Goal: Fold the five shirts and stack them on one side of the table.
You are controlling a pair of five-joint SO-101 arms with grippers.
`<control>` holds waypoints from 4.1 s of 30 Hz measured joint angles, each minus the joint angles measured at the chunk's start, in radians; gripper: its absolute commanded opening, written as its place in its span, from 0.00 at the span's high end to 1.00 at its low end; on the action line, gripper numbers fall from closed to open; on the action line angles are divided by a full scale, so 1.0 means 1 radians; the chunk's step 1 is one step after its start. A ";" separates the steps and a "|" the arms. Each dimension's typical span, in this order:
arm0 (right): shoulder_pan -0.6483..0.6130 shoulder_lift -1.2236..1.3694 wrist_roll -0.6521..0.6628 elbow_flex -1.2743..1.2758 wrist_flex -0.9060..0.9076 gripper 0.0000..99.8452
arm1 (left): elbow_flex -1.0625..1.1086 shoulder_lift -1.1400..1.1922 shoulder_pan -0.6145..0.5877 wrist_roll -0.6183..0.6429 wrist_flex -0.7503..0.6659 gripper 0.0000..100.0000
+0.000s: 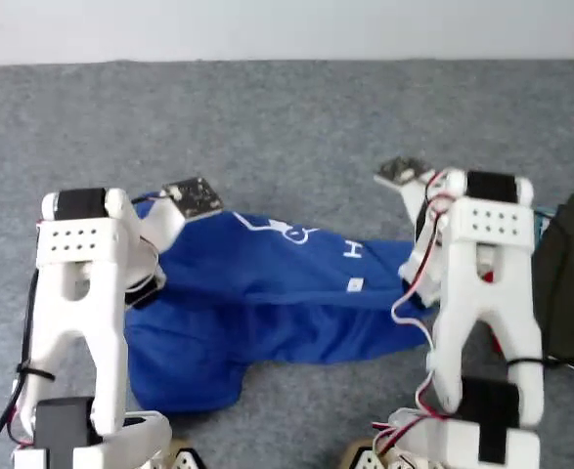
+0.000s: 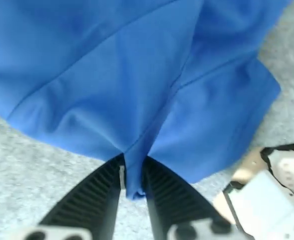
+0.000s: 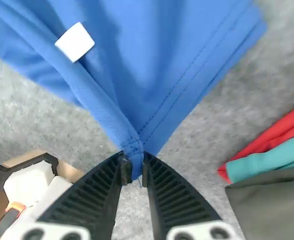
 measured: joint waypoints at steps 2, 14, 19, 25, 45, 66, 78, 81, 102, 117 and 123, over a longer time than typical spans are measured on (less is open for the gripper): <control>0.000 -0.044 0.012 0.097 -0.038 0.99 | 0.035 -0.015 0.000 -0.009 0.000 0.99; 0.072 -0.123 0.049 0.316 -0.222 0.99 | 0.302 -0.176 -0.003 -0.126 0.000 0.99; 0.120 -0.123 0.086 0.316 -0.229 0.99 | 0.348 -0.210 -0.089 -0.206 0.000 0.99; 0.143 -0.123 0.114 0.316 -0.229 0.99 | 0.407 -0.215 -0.216 -0.347 0.000 0.99; 0.195 -0.256 0.152 0.276 -0.163 0.99 | 0.379 -0.215 -0.242 -0.448 0.000 0.99; 0.196 -0.256 0.249 0.324 -0.210 0.77 | 0.371 -0.215 -0.215 -0.448 0.000 0.84; 0.167 -0.299 0.244 0.324 -0.265 0.75 | 0.199 -0.215 -0.255 -0.282 0.000 0.83; 0.144 -0.299 0.169 0.324 -0.331 0.78 | 0.135 -0.215 -0.255 -0.253 -0.002 0.86; -0.052 0.224 -0.241 0.126 -0.624 0.98 | 0.132 0.141 0.003 0.431 -0.684 0.98; 0.008 0.509 -0.252 -0.101 -0.624 0.98 | -0.273 0.624 -0.068 0.451 -0.559 0.99; 0.021 0.537 -0.252 -0.175 -0.624 0.98 | -0.287 0.614 -0.089 0.450 -0.546 0.99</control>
